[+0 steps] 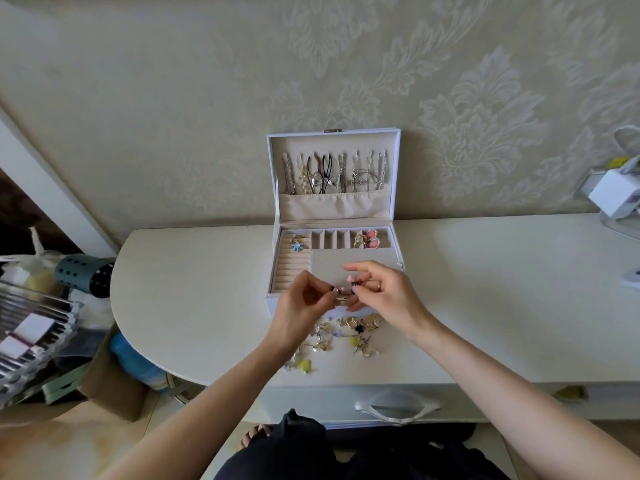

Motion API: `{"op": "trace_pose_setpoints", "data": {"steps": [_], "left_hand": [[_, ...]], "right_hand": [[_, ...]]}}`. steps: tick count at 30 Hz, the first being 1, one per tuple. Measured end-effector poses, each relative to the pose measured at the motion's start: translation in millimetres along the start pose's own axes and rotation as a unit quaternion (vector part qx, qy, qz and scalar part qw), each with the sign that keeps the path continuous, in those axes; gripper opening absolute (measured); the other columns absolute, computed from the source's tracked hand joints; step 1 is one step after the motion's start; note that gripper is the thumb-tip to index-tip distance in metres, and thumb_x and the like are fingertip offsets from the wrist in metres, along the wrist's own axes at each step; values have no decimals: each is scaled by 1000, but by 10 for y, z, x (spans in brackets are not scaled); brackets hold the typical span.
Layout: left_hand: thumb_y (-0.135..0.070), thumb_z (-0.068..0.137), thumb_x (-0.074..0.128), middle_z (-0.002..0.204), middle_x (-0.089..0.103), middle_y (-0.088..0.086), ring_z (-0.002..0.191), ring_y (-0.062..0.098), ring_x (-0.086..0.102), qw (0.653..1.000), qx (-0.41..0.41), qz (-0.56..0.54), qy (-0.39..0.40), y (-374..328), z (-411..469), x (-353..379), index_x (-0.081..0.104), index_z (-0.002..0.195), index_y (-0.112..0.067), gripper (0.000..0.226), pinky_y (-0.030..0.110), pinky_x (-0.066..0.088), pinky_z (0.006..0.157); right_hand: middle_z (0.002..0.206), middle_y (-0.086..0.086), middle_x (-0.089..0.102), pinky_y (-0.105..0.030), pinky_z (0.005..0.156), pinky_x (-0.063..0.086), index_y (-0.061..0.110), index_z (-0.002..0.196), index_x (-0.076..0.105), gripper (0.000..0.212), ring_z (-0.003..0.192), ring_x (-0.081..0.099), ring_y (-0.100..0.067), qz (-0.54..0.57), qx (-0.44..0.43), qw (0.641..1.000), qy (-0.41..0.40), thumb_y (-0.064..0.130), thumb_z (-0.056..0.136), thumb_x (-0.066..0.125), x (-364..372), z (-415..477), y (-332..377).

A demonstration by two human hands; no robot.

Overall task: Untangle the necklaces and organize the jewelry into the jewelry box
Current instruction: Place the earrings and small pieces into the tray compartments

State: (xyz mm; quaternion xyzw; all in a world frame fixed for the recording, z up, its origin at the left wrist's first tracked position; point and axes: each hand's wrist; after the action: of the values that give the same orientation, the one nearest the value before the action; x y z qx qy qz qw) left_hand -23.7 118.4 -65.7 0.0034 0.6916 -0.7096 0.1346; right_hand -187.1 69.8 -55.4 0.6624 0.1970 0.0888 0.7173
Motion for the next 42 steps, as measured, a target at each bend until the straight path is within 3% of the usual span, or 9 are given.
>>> {"op": "trace_pose_setpoints", "data": {"steps": [4,6,10,13,18,22,29,37,42], "left_hand": [[2,85,63,85,63,23,81,31,66,999,27,-32,-7,-79,192,-50,52,103,-3,22,33,56,76],[-1,88,61,83,65,16,79,25,67,999,38,-6,-14,-95,314,-62,57,110,-10,24,31,56,76],[-4,91,57,83,67,4,68,8,66,996,41,65,-54,-135,609,-99,65,99,-7,11,20,54,70],[-5,89,60,79,66,0,69,9,64,984,64,138,-87,-102,824,-144,66,92,-8,7,20,51,68],[-8,87,64,78,67,1,75,19,64,963,107,217,-115,17,1054,-203,66,87,-9,1,26,51,71],[-14,89,62,83,68,2,76,20,62,946,121,257,-158,109,1117,-168,62,90,-11,4,33,50,69],[-20,89,63,84,70,4,78,26,64,937,128,272,-178,172,1131,-141,61,93,-10,11,42,51,70],[-24,94,55,98,69,6,98,26,60,912,130,351,-168,227,1173,-143,56,101,-10,16,34,35,83],[-26,95,52,100,70,3,103,24,57,910,128,366,-148,257,1199,-123,54,101,-10,17,31,27,81]], "right_hand": [[96,-5,70,-31,75,57,17,101,71,29,74,71,-21,-15,17,999,-24,-4,87,58,-14,169,58],[95,-7,70,-29,72,57,16,100,71,27,75,71,-17,-5,24,999,-33,-4,85,61,3,276,103],[89,-10,63,-18,55,53,3,101,66,23,66,64,-8,-1,32,999,-44,-9,83,62,55,528,213],[79,-8,60,-17,52,52,-2,97,64,19,64,59,-11,-23,39,997,-61,-11,81,61,99,774,204],[71,-4,65,-27,60,55,14,70,63,20,64,63,-17,-100,38,988,-116,-4,77,70,179,1200,85],[79,-10,71,-28,70,54,7,83,74,14,70,64,-16,-149,14,981,-123,-4,76,69,282,1415,26],[71,-13,64,-12,39,42,0,77,70,11,39,55,1,-112,49,986,-117,-10,78,67,343,1526,-4],[82,-5,72,-20,68,46,8,78,74,10,75,61,-13,-217,19,967,-130,-2,75,73,335,1572,-56],[90,-6,72,-25,72,47,9,83,75,9,86,64,-19,-284,30,951,-121,4,81,68,258,1545,-90]]}}
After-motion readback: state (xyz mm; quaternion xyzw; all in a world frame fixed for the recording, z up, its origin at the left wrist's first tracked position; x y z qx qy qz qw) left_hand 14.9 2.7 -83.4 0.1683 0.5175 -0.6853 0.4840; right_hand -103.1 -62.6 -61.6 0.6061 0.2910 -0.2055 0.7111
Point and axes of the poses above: each hand's wrist, its own z-axis towards the middle knuckle, its own x-axis out of the palm, y = z × x
